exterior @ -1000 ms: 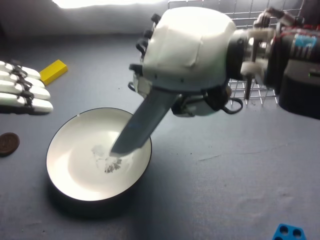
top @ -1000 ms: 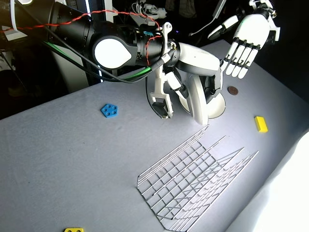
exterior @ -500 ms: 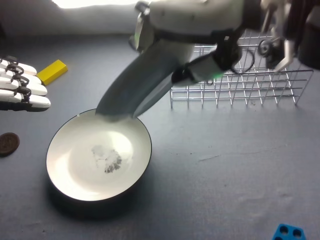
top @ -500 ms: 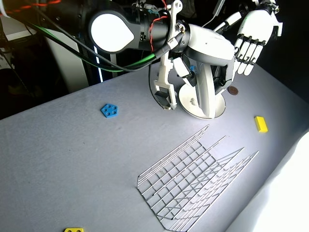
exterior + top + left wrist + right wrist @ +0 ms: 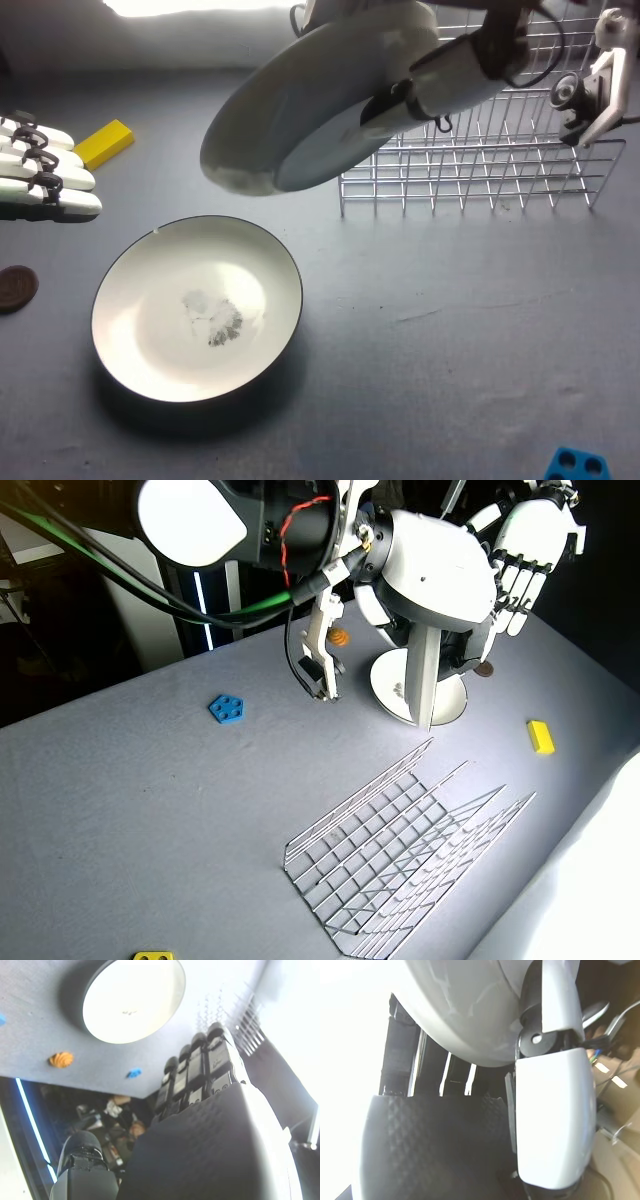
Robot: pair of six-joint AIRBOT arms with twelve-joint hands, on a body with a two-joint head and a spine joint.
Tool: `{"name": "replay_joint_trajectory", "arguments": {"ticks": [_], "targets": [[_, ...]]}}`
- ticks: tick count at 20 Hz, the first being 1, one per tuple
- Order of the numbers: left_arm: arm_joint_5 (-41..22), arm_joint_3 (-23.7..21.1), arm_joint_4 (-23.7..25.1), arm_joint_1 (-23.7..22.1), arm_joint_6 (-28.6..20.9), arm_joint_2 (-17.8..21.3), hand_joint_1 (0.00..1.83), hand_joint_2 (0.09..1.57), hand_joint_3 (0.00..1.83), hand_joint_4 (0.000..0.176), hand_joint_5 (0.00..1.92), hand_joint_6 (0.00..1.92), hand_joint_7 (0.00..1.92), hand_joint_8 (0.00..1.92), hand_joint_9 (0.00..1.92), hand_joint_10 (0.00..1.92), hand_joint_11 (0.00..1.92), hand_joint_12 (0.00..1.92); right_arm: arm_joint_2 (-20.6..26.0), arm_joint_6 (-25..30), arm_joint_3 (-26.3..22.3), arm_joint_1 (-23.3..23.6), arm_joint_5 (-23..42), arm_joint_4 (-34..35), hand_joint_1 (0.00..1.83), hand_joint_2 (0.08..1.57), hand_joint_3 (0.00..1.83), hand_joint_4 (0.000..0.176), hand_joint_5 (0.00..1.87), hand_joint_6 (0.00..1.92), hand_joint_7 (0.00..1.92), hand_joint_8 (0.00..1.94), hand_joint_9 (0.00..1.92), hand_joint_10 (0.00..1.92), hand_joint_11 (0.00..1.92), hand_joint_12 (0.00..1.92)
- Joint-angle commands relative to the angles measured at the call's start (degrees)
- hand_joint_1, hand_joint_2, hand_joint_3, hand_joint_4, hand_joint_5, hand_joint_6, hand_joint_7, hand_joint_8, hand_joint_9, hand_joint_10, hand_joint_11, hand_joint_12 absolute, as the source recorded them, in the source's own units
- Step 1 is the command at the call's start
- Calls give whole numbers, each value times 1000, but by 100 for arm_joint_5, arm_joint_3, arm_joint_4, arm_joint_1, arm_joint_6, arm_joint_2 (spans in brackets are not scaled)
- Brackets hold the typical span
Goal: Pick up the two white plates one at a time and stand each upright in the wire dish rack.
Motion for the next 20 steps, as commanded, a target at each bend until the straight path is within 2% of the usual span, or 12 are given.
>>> {"name": "replay_joint_trajectory", "arguments": {"ticks": [1,4,7,10,12,14,16,20], "targets": [[-108,49,-398,-95,-25,19,0,993,4,0,0,0,0,0,0,0,0,0,56,289,27,146,821,66,1256,1055,1,0,1042,815,1195,729,1375,48,998,996],[-132,239,-397,-111,-25,-81,0,992,3,0,0,0,0,0,0,0,0,0,104,1255,259,242,668,67,1248,1068,1,0,1020,857,1158,788,1372,41,986,1014],[-181,371,-395,-258,-25,-210,0,993,3,0,0,0,0,0,0,0,0,0,192,2002,469,285,576,68,1253,1052,0,0,1064,799,1195,709,1382,34,999,1008],[-179,339,-308,-335,-24,-253,0,991,2,0,0,0,0,0,0,0,0,0,253,2270,517,290,542,68,1257,1051,0,0,1055,808,1208,692,1388,35,1009,1008],[-180,235,-161,-460,-24,-259,0,990,1,0,0,0,0,0,0,0,0,0,280,2582,617,304,432,68,1262,1041,0,0,1084,747,1230,665,1399,35,1019,1007],[-218,193,-159,-579,-33,-263,0,984,0,0,0,0,0,0,0,0,0,0,284,2614,639,281,421,68,1256,1050,1,0,1068,782,1196,717,1386,25,987,1030],[-234,208,-158,-660,-36,-298,0,996,4,0,0,0,0,0,0,0,0,0,286,2815,642,279,417,68,1258,1047,0,0,1072,772,1209,699,1394,26,994,1043],[-454,247,-73,-680,-73,-330,0,985,0,0,0,0,0,0,0,0,0,0,288,2847,654,278,528,68,1258,1047,0,0,1069,784,1217,678,1394,23,1014,1010]]}}
